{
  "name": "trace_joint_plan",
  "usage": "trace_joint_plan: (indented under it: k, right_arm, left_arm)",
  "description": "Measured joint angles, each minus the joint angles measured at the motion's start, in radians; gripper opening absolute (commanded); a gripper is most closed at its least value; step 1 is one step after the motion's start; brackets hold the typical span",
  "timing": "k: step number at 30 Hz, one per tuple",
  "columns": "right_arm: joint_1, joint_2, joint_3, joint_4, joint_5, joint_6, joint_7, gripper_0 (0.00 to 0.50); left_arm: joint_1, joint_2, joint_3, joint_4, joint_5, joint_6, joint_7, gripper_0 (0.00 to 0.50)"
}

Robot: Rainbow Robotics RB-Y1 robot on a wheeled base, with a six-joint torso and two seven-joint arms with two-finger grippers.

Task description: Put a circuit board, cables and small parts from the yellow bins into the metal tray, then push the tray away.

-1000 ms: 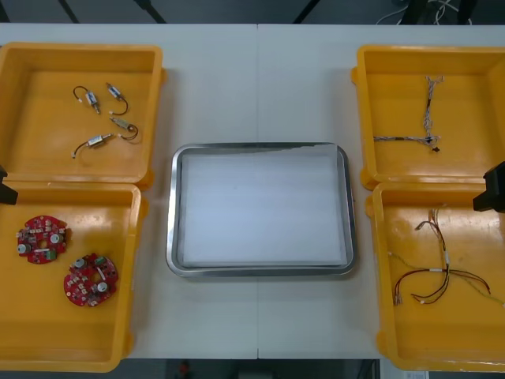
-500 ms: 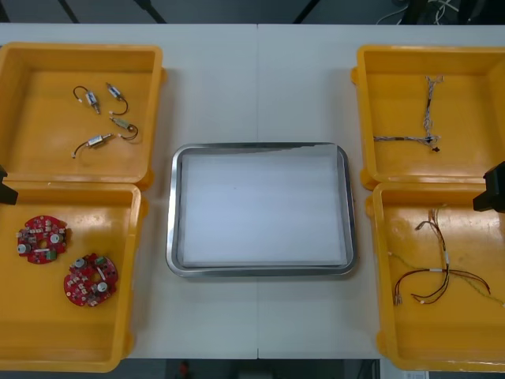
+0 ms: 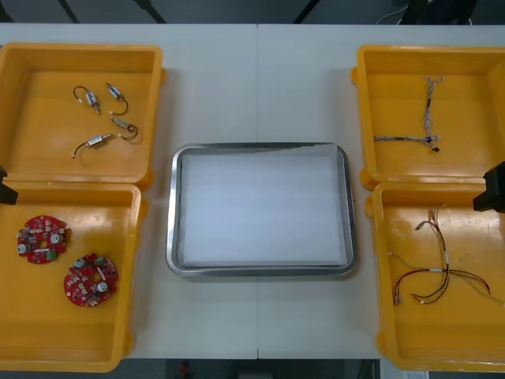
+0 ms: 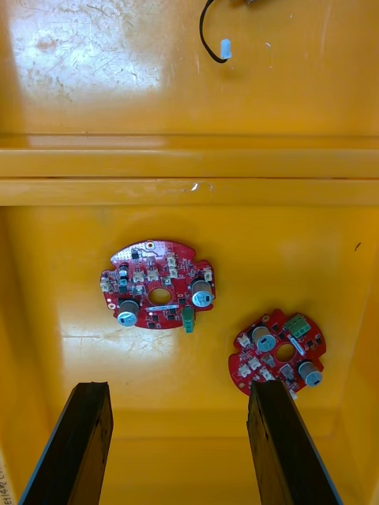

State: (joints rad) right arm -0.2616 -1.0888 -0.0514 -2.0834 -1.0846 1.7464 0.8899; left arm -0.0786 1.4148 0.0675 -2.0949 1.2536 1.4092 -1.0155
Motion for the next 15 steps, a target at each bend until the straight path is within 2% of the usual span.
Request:
trace_joint_plan:
  k: [15]
  right_arm:
    - [0.000,0.000,0.000,0.000,0.000,0.000,0.000,0.500]
  left_arm:
    - [0.000,0.000,0.000,0.000,0.000,0.000,0.000,0.500]
